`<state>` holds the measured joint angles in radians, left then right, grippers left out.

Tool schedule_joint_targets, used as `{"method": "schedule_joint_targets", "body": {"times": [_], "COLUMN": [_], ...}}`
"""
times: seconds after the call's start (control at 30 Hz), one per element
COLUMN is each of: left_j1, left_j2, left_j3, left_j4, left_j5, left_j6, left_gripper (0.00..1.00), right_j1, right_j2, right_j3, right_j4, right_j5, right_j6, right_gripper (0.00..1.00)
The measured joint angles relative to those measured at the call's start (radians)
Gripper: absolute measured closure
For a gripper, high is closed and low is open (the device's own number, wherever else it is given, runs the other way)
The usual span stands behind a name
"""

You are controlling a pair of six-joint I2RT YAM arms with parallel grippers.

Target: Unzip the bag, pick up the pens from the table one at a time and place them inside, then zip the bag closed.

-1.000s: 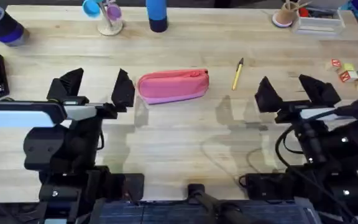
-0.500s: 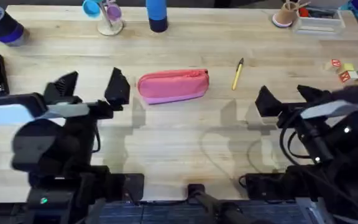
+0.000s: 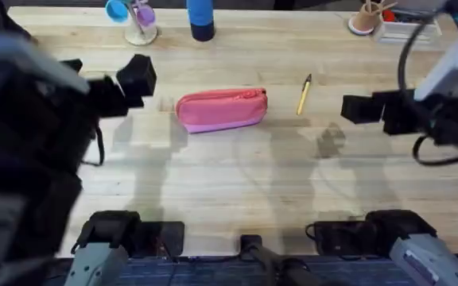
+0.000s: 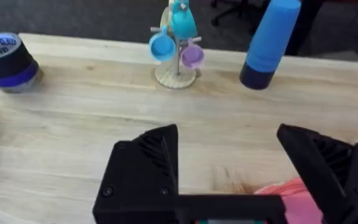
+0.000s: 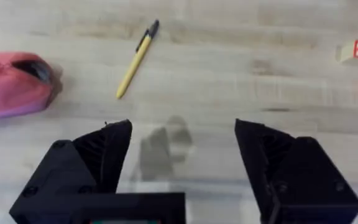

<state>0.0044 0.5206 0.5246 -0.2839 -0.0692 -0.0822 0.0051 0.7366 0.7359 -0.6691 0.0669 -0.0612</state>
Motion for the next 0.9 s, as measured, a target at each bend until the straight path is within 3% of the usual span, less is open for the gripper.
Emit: {"method": "schedule_joint_targets", "body": {"times": [0.2, 0.4, 0.63, 0.9], "left_j1": [0.0, 0.0, 0.0, 0.0], "left_j2": [0.221, 0.388, 0.502, 0.507], "left_j3": [0.204, 0.342, 0.413, 0.423], "left_j4": [-0.14, -0.263, -0.312, -0.348], "left_j5": [0.019, 0.062, 0.119, 0.142], "left_j6": [0.0, 0.0, 0.001, 0.005], "left_gripper": [0.007, 0.007, 0.007, 0.007], "right_j1": [0.0, 0.0, 0.0, 0.0], "right_j2": [0.228, 0.364, 0.38, 0.38], "right_j3": [0.213, 0.312, 0.326, 0.326], "right_j4": [-0.19, -0.272, -0.276, -0.276], "right_j5": [0.0, 0.0, 0.0, 0.0], "right_j6": [-0.001, -0.006, -0.007, -0.008], "right_gripper": [0.006, 0.005, 0.005, 0.005]}}
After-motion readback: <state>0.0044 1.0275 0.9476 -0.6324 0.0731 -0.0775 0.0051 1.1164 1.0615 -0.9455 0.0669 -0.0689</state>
